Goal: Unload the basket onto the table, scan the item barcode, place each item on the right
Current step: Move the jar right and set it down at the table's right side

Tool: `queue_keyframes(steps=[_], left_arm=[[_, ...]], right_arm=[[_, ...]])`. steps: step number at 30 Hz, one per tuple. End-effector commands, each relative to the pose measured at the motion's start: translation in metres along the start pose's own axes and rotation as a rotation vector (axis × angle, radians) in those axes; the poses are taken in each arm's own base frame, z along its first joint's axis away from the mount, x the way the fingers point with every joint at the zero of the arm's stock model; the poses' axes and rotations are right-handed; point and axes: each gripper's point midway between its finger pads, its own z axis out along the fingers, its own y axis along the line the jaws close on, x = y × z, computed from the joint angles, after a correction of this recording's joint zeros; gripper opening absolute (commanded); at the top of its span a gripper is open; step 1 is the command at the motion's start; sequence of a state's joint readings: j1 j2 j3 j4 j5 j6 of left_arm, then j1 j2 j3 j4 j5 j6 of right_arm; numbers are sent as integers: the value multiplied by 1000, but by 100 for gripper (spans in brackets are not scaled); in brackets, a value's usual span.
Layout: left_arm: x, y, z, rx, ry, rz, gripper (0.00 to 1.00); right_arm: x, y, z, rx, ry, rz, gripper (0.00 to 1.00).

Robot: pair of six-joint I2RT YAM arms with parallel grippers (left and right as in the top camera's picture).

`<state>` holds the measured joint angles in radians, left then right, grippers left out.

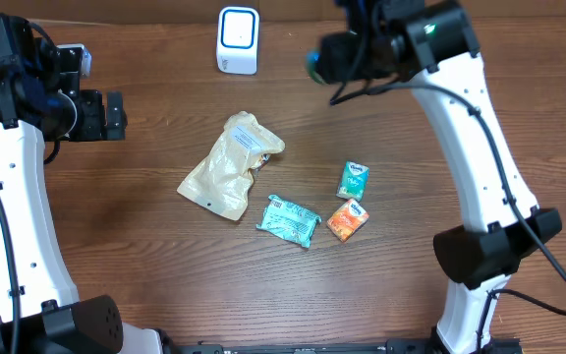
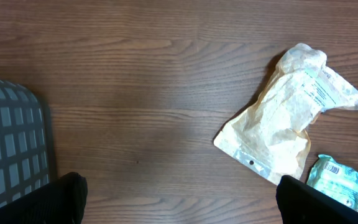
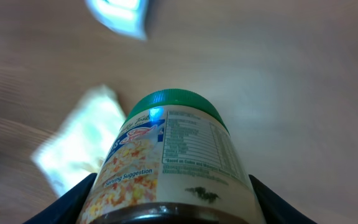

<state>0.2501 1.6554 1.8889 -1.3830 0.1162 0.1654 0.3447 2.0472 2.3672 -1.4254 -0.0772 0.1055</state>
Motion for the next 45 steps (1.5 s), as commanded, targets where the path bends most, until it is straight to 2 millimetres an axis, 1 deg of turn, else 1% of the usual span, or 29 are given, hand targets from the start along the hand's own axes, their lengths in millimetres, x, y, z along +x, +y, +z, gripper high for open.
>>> queue_keyframes(steps=[1, 4, 6, 11, 14, 17, 21, 25, 28, 31, 33, 34, 36, 37, 38, 39, 40, 42, 43, 44, 45], left_arm=[[1, 2, 3, 0, 9, 17, 100], [1, 2, 3, 0, 10, 17, 100], [1, 2, 3, 0, 10, 17, 100], [1, 2, 3, 0, 10, 17, 100], [1, 2, 3, 0, 10, 17, 100], [1, 2, 3, 0, 10, 17, 100], [1, 2, 3, 0, 10, 17, 100], [1, 2, 3, 0, 10, 17, 99], [1, 2, 3, 0, 10, 17, 100], [1, 2, 3, 0, 10, 17, 100], [1, 2, 3, 0, 10, 17, 100], [1, 2, 3, 0, 10, 17, 100], [1, 2, 3, 0, 10, 17, 100], [1, 2, 3, 0, 10, 17, 100], [1, 2, 3, 0, 10, 17, 100], [1, 2, 3, -1, 10, 16, 100], [1, 2, 3, -1, 10, 16, 100], [1, 2, 3, -1, 10, 16, 100], [1, 2, 3, -1, 10, 16, 100], [1, 2, 3, -1, 10, 16, 100], [1, 2, 3, -1, 10, 16, 100]], right_arm=[[14, -53, 7, 159, 80, 69, 39], [29, -103, 11, 316, 145, 187, 40], [34, -126, 14, 369, 165, 251, 40], [46, -174, 26, 427, 205, 448, 40], [58, -202, 34, 464, 232, 585, 39], [72, -224, 42, 492, 279, 676, 39], [87, -239, 55, 480, 343, 726, 39], [91, -247, 68, 478, 351, 741, 39], [94, -251, 83, 476, 343, 741, 41], [103, -253, 99, 470, 361, 744, 43], [113, -254, 112, 469, 380, 746, 43], [118, -254, 117, 467, 391, 747, 45], [126, -252, 127, 452, 407, 752, 47], [128, -252, 129, 451, 410, 753, 47], [129, -252, 129, 449, 412, 755, 49], [128, -252, 130, 444, 408, 757, 65], [126, -252, 130, 438, 402, 758, 74], [119, -255, 125, 429, 379, 768, 84], [115, -256, 121, 425, 370, 774, 95], [110, -257, 117, 412, 358, 781, 100], [102, -256, 110, 389, 342, 792, 100]])
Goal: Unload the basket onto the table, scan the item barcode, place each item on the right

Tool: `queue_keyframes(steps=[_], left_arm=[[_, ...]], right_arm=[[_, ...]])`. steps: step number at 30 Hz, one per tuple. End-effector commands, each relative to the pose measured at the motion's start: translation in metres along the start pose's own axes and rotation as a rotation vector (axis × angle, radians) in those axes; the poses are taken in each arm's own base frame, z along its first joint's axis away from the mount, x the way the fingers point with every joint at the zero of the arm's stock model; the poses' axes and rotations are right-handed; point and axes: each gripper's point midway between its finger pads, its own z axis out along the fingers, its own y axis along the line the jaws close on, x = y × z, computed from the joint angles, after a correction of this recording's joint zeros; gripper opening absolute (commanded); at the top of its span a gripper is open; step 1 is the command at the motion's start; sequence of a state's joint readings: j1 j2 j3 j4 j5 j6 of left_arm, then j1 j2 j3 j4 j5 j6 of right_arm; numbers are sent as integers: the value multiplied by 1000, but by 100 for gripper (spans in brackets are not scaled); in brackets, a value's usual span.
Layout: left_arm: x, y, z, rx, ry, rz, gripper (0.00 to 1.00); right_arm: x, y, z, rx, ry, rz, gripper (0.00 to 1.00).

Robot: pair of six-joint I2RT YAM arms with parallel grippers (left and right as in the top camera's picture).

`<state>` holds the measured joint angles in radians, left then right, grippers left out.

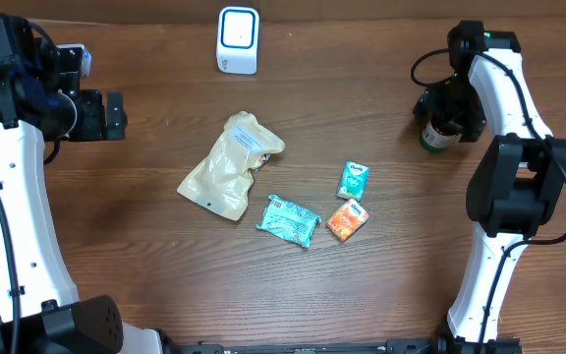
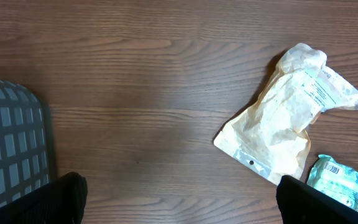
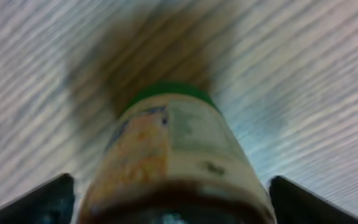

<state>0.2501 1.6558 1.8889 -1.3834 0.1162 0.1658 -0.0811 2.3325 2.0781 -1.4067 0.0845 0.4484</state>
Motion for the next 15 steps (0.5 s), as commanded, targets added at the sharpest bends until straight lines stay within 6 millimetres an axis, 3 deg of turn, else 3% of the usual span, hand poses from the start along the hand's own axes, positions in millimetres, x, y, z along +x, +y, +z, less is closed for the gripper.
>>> queue_keyframes(steps=[1, 6, 9, 11, 15], left_arm=[[1, 2, 3, 0, 9, 17, 100], [1, 1, 3, 0, 9, 18, 100], [1, 1, 3, 0, 9, 18, 99], [1, 1, 3, 0, 9, 18, 100], [1, 1, 3, 1, 9, 19, 100]], right_arm=[[-21, 5, -37, -105, -58, 33, 100], [-19, 12, -97, -212, -87, 2, 100], [-3, 37, -141, -364, -97, -118, 100], [11, 61, -164, -473, -106, -213, 92], [45, 99, -180, -568, -67, -318, 89]])
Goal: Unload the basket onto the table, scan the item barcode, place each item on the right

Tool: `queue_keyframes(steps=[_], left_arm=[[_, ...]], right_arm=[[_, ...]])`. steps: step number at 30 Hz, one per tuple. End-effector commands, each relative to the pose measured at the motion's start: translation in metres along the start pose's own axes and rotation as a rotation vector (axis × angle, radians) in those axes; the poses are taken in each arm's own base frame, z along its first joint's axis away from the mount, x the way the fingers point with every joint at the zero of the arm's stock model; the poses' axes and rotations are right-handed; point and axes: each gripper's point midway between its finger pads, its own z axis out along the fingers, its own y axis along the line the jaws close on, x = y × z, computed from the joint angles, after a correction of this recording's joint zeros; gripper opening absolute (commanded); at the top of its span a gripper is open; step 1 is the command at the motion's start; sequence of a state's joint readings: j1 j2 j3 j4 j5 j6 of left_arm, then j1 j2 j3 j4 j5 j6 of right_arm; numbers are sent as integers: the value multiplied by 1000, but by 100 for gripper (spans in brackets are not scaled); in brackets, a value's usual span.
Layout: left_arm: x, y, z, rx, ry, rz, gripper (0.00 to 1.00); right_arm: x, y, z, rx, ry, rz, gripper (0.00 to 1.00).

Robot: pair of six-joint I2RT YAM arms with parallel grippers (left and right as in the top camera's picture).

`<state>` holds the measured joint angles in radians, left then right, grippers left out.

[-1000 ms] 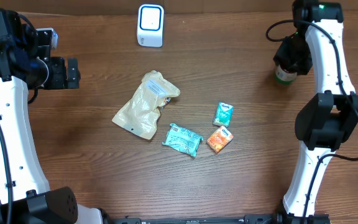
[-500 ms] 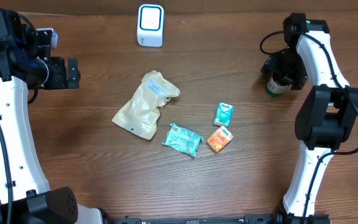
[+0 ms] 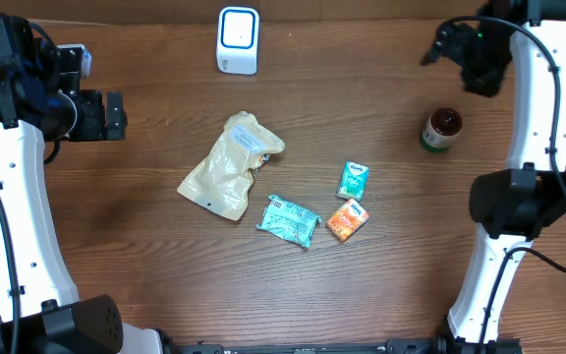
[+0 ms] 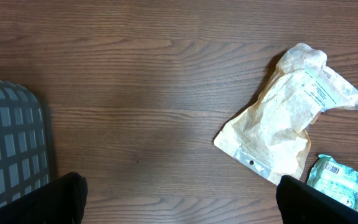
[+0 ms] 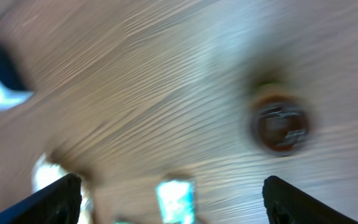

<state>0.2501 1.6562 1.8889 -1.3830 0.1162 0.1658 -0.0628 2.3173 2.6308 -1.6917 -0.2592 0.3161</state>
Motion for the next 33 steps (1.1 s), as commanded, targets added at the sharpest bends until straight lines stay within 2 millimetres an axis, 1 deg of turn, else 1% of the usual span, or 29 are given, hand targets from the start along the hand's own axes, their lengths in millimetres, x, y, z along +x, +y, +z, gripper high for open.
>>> queue_keyframes(steps=[1, 3, 5, 7, 8, 10, 12, 15, 21, 26, 29, 31, 33], left_arm=[[1, 1, 3, 1, 9, 19, 100], [1, 1, 3, 1, 9, 19, 100], [1, 1, 3, 1, 9, 19, 100], [1, 1, 3, 0, 9, 18, 100], [1, 1, 3, 0, 9, 19, 100], [1, 1, 3, 1, 9, 20, 99], [1, 0, 3, 2, 9, 21, 100], [1, 0, 3, 2, 9, 22, 100], [1, 0, 3, 2, 9, 22, 100], [1, 0, 3, 2, 9, 22, 100], [1, 0, 3, 2, 9, 22, 100], [1, 0, 3, 2, 9, 22, 100], [1, 0, 3, 2, 9, 22, 100]], right_arm=[[31, 58, -1, -145, 64, -139, 89], [44, 69, 8, -136, 98, -170, 86], [56, 74, 19, -111, 130, -196, 84], [65, 76, 28, -80, 154, -213, 77], [71, 76, 33, -65, 172, -220, 69], [76, 76, 38, -64, 195, -221, 66], [81, 79, 37, -84, 213, -217, 66], [88, 81, 28, -105, 221, -217, 66], [107, 78, -15, -120, 177, -250, 66], [133, 68, -44, -121, 163, -255, 66], [149, 58, -55, -111, 163, -254, 66], [153, 54, -58, -98, 157, -253, 66], [155, 54, -61, -100, 153, -242, 66]])
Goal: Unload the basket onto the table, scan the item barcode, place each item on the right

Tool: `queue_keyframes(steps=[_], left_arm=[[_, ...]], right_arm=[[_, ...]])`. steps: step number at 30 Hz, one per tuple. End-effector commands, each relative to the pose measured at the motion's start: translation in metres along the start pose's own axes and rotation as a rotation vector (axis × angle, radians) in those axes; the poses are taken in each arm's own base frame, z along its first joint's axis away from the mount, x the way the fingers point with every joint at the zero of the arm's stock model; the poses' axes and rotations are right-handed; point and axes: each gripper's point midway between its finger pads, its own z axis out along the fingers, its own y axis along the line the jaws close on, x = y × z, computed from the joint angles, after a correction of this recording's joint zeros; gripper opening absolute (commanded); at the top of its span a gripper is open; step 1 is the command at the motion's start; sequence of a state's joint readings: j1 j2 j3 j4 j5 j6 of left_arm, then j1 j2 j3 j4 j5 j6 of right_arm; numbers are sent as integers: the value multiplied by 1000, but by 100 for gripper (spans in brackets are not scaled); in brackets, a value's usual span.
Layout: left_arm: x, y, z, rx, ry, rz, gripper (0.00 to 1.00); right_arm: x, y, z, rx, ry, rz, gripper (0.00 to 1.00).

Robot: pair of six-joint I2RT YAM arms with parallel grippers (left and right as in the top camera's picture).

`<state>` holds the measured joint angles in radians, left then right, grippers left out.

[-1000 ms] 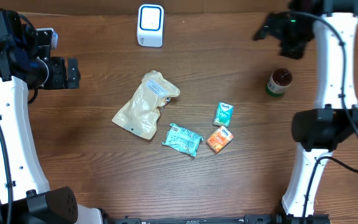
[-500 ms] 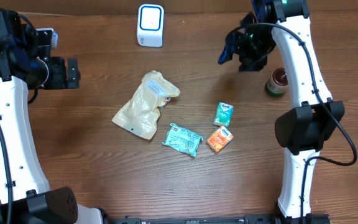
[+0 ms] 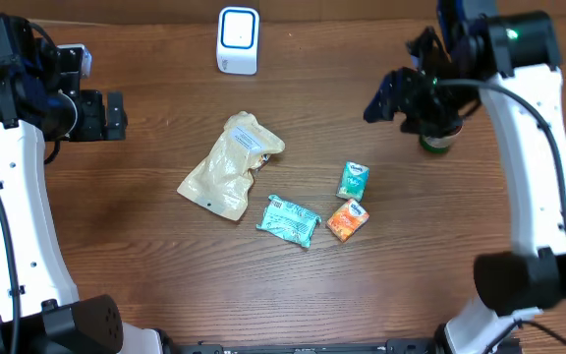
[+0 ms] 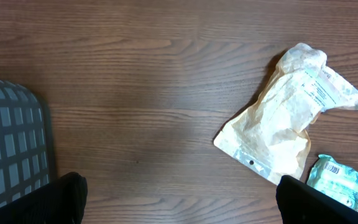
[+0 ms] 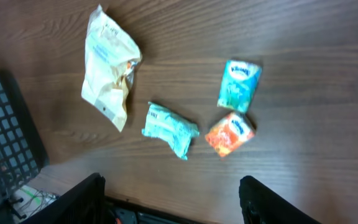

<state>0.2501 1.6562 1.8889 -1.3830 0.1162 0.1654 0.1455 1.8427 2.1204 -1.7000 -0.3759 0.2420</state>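
The white barcode scanner [image 3: 237, 39] stands at the table's far edge. A green-lidded jar [image 3: 436, 142] stands on the table at the right, partly hidden under my right arm. My right gripper [image 3: 382, 100] [image 5: 173, 208] hangs open and empty just left of the jar, high over the small packs. A beige pouch [image 3: 232, 165] [image 5: 107, 62] [image 4: 291, 115] lies mid-table. At the far left my left gripper [image 3: 106, 113] [image 4: 179, 208] is open and empty.
A teal wipes pack [image 3: 289, 219] [image 5: 169, 129] [image 4: 344, 180], a teal tissue pack [image 3: 354, 181] [image 5: 239, 85] and an orange pack [image 3: 347, 220] [image 5: 230, 132] lie near the middle. A grid-walled basket [image 4: 11, 149] [image 5: 5, 143] sits at the left.
My right gripper has moved from the far right edge, beyond the jar, to a spot left of the jar over the packs. The jar stands where it was. The left arm is unchanged.
First my right gripper held the jar up near the scanner. Then the gripper and jar were down on the table at the right. After that the jar stood alone with the gripper away from it. Now the open gripper hangs left of the jar.
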Motion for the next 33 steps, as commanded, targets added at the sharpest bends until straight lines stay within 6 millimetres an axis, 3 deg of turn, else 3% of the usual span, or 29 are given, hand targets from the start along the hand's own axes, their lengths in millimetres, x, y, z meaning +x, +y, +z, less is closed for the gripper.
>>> queue_keyframes(steps=[1, 33], left_arm=[[1, 0, 3, 2, 9, 22, 100], [0, -2, 3, 4, 9, 27, 100]], right_arm=[[4, -4, -1, 15, -5, 19, 67], [-4, -2, -2, 4, -36, 8, 65]])
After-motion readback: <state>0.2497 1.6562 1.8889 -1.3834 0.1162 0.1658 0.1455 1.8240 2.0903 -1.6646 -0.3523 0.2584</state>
